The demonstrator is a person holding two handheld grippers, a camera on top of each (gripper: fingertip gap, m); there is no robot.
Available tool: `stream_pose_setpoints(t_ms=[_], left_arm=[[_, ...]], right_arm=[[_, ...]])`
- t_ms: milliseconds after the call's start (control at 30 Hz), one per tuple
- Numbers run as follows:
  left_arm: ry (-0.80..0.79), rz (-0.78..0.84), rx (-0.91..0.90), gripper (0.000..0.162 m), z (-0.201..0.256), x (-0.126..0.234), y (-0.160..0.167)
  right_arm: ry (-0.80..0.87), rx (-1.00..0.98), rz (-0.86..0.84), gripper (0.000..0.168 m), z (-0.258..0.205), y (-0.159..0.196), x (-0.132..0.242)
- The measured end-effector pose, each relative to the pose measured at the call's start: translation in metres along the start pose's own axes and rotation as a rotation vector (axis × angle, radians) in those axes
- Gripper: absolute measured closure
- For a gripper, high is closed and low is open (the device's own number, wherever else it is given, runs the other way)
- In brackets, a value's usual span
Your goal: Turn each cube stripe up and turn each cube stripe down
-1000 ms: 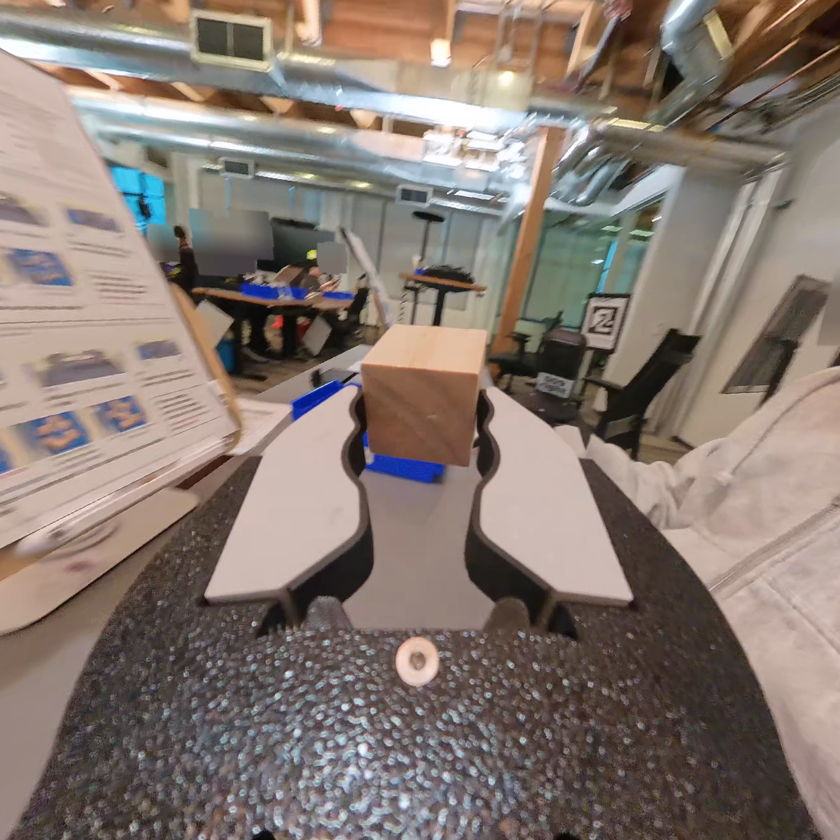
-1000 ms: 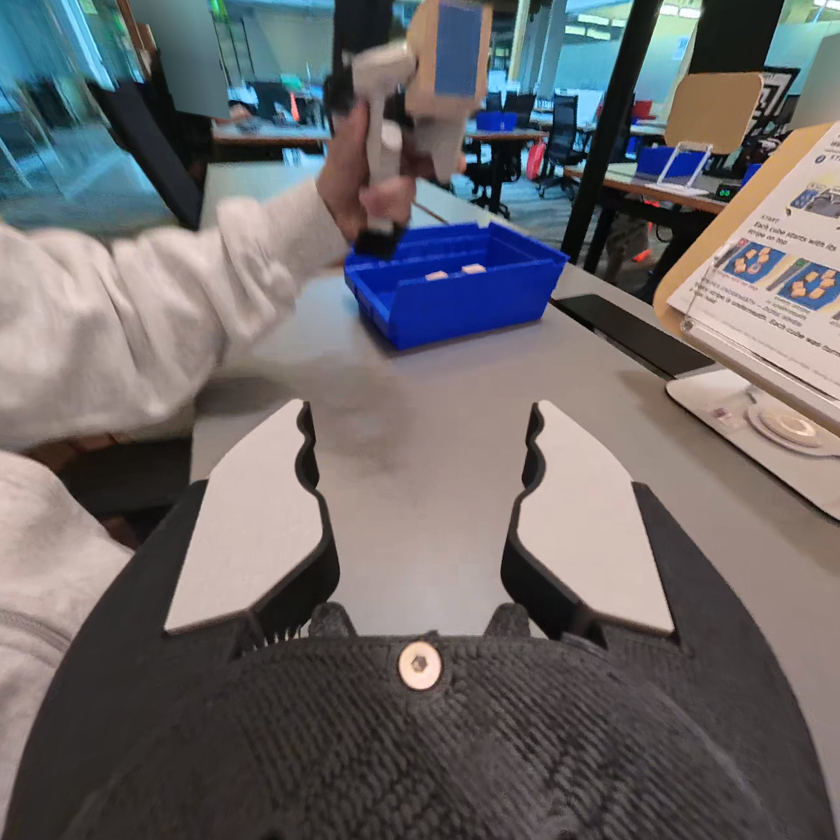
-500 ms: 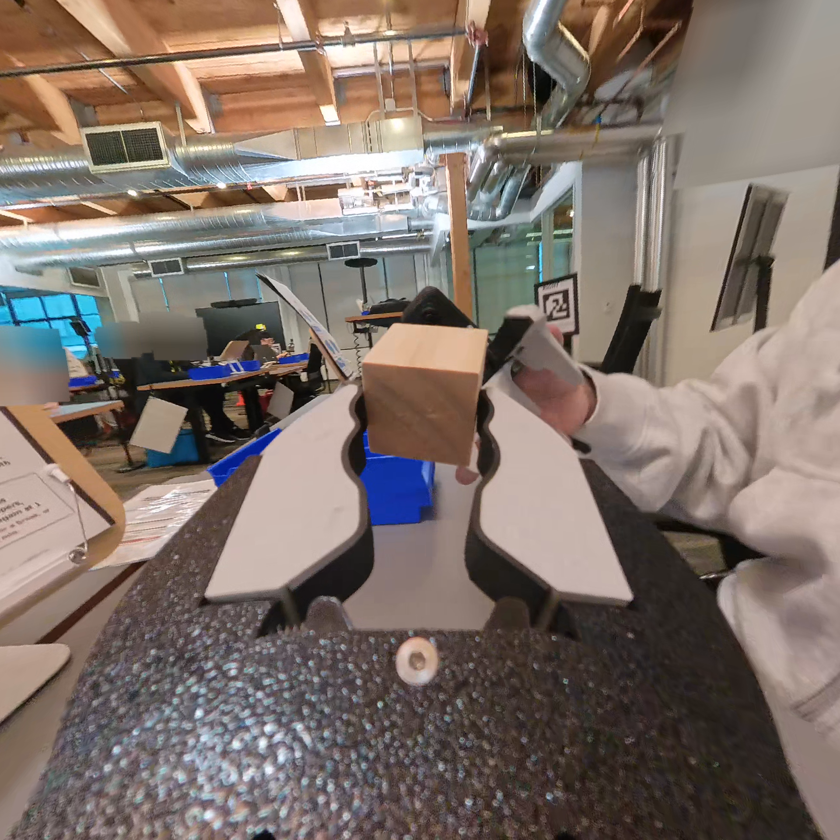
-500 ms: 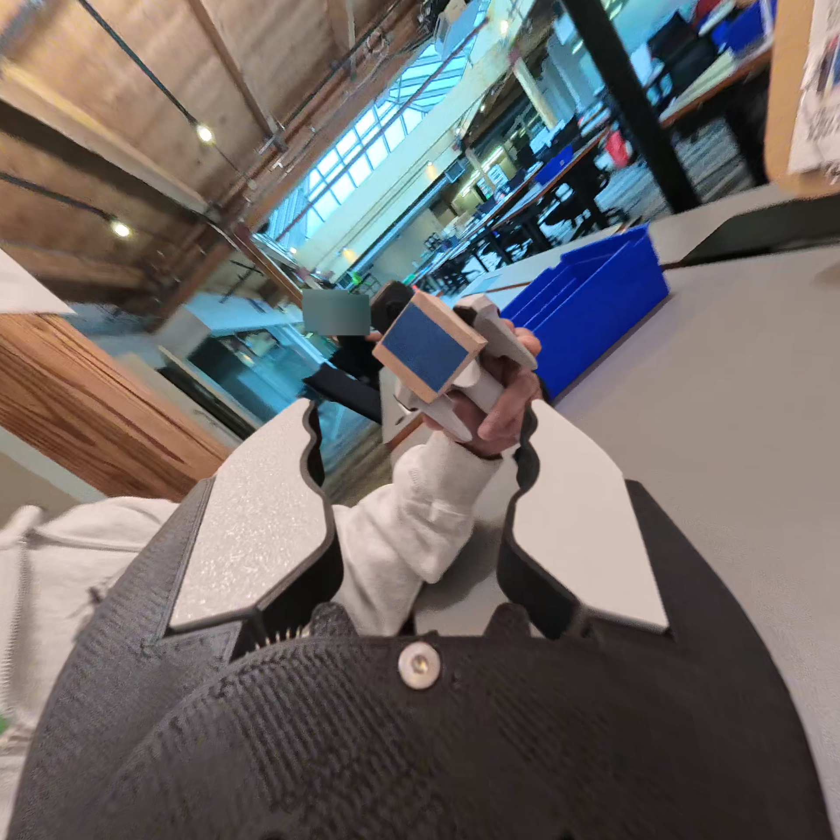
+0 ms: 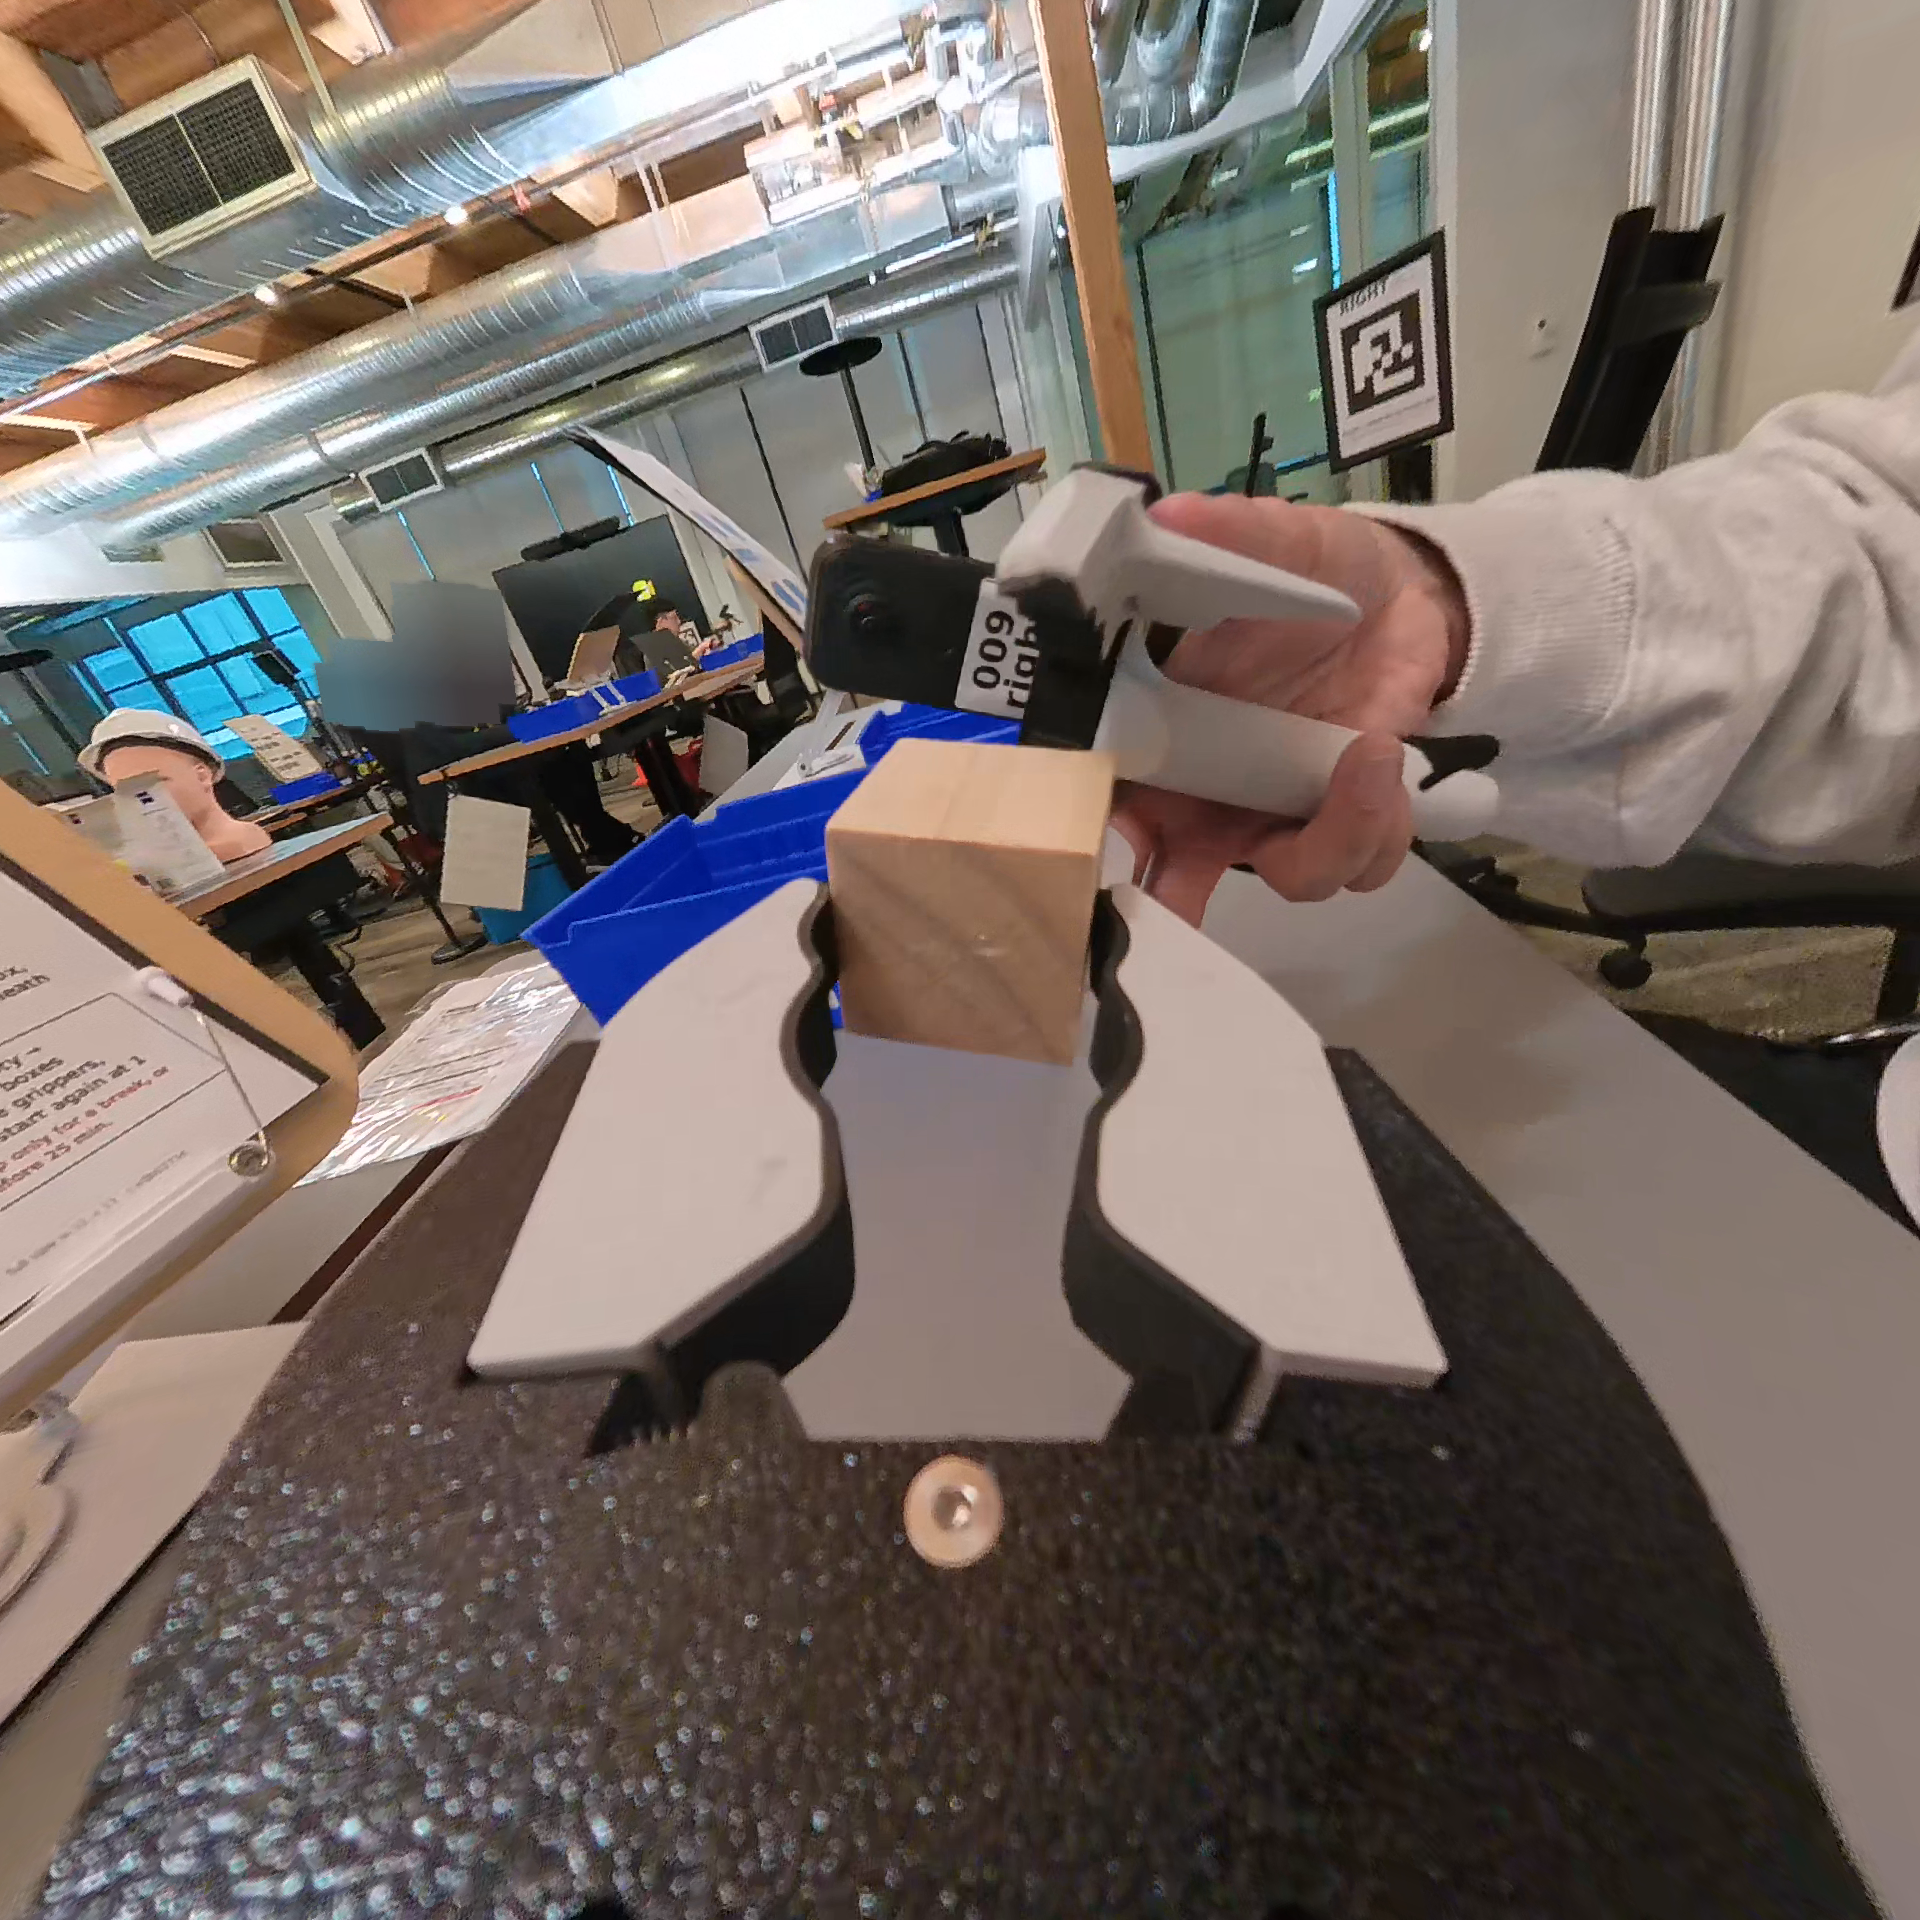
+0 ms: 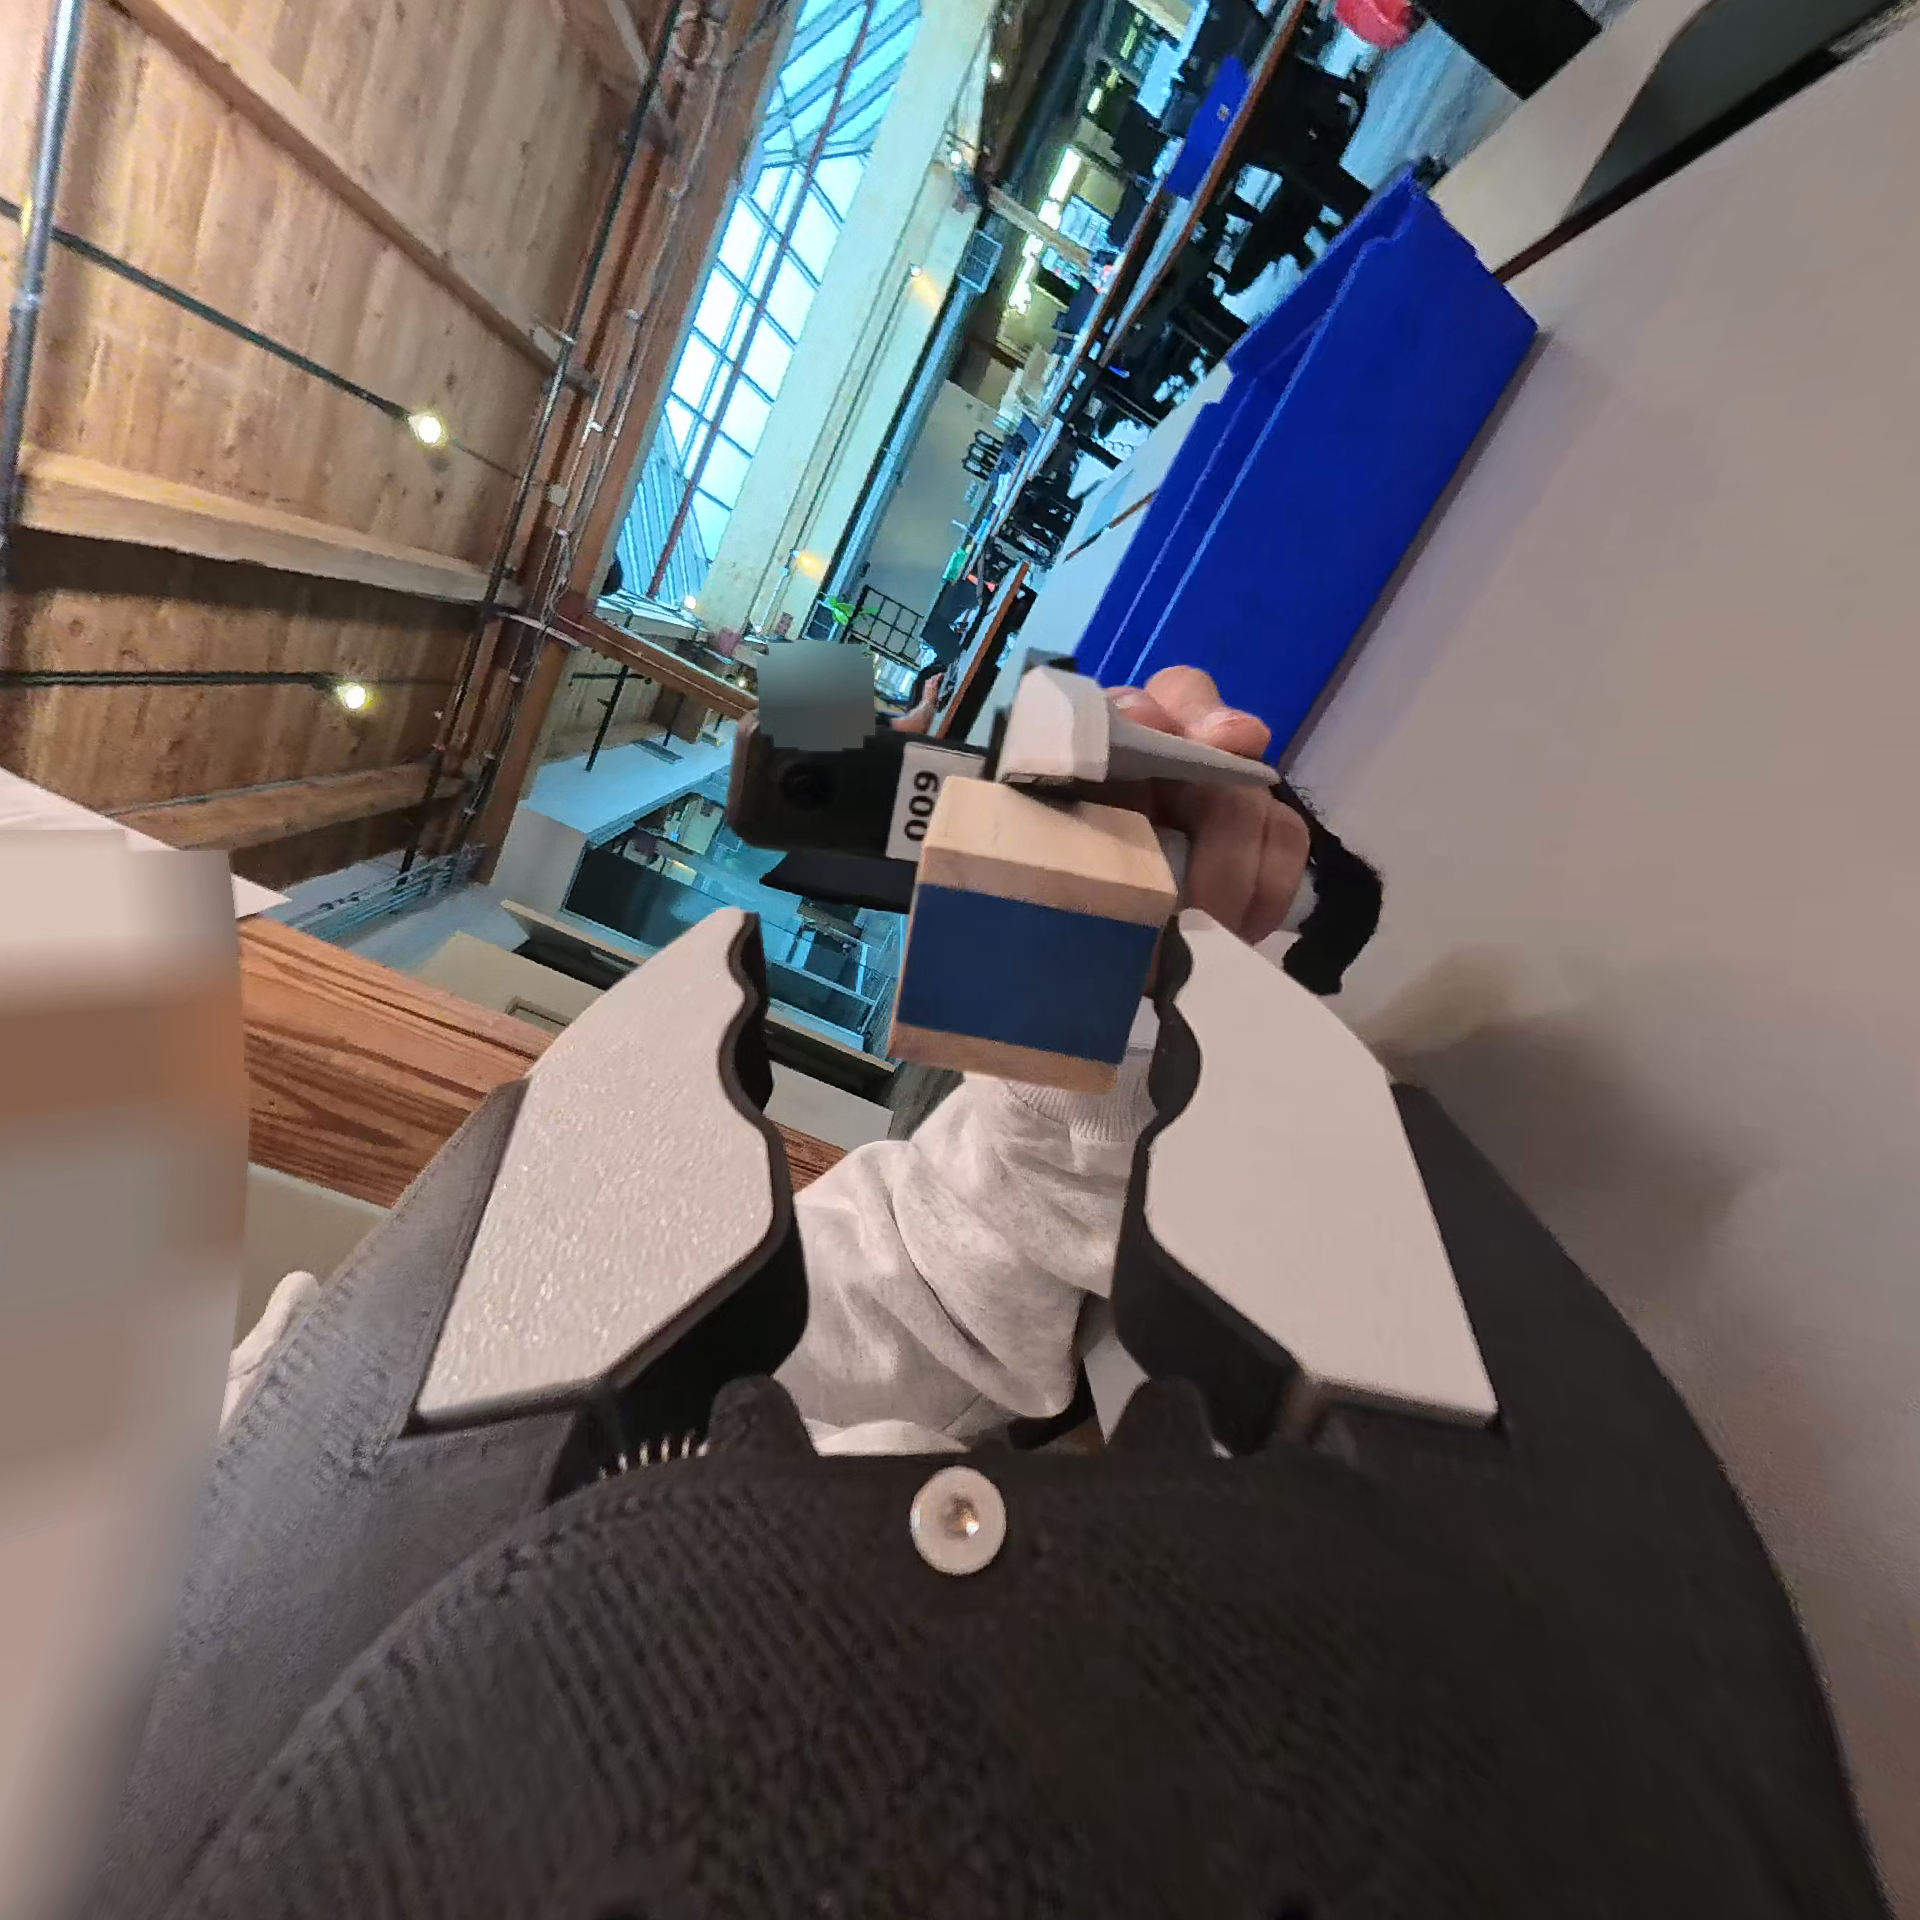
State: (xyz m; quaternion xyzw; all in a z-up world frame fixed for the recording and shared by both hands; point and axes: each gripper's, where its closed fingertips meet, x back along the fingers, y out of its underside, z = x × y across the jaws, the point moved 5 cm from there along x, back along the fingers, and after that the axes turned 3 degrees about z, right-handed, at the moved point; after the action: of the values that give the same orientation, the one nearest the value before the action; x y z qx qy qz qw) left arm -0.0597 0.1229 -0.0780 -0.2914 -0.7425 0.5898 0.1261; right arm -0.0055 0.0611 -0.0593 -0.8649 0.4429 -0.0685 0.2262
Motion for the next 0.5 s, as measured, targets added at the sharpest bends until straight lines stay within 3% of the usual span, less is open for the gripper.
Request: stream_pose_setpoints(t_ms=[100, 367, 433, 500], left_arm=[[-0.019, -0.021, -0.029, 0.116, 0.001, 0.002, 0.003], [-0.104, -0.08, -0.016, 0.115, -0.002, 0.004, 0.013], [-0.153, -0.052, -0.018, 0.097, -0.002, 0.001, 0.01], [-0.158, -0.064, -0.005, 0.092, -0.001, 0.0, 0.012]], right_arm=[[0.035, -0.075, -0.017, 0.123, 0.013, 0.0, -0.003], [0.111, -0.041, -0.081, 0.124, 0.024, -0.005, -0.005], [0.141, 0.008, -0.119, 0.123, 0.02, -0.014, 0.002], [0.175, 0.061, -0.132, 0.123, 0.009, -0.032, 0.018]])
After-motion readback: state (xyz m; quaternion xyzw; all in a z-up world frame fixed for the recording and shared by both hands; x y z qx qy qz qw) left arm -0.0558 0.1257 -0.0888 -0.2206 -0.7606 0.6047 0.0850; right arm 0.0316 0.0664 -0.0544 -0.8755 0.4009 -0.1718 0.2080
